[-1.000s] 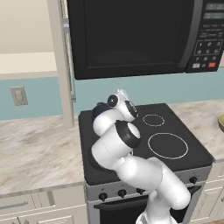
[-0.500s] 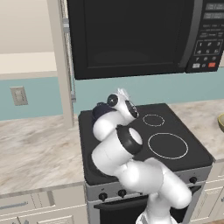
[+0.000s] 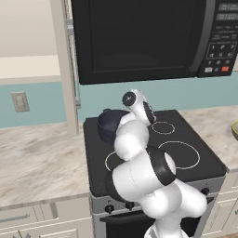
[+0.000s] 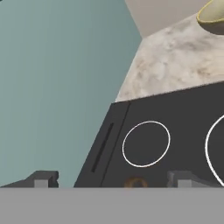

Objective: Open the cabinet and move the ladle to the pot. Then close the cabinet.

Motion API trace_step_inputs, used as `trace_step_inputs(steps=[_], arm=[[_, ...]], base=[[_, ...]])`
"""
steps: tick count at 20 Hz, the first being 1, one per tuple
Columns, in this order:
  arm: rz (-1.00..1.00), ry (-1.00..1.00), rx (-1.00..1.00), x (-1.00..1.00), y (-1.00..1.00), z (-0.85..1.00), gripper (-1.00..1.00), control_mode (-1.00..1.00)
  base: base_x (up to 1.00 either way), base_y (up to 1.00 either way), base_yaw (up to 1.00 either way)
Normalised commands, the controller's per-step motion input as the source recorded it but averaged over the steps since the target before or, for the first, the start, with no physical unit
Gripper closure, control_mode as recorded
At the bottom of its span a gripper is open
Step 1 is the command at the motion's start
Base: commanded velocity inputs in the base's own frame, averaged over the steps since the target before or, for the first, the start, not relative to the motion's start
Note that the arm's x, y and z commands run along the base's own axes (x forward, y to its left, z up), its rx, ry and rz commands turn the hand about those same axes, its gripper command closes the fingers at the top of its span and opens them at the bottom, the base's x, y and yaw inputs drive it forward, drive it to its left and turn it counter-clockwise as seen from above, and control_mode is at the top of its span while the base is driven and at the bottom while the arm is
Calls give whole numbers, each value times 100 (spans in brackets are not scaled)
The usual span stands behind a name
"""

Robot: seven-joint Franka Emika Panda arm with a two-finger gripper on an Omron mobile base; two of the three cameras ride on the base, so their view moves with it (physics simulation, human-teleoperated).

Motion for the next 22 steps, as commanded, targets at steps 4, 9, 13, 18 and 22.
trace_step_inputs(steps=[4, 9, 13, 18, 22], arm=[[6, 20, 1, -57, -29, 46, -100, -100], [7, 9, 0, -95, -21, 30, -100, -100], [5, 1, 0, -100, -10, 22, -100, -100], [10, 0, 0, -71, -3, 19, -100, -100], [18, 3, 0, -38, 0, 48, -100, -100]], base=[[0, 0, 0], [0, 0, 0], [0, 0, 0], [0, 0, 0], [0, 0, 0]])
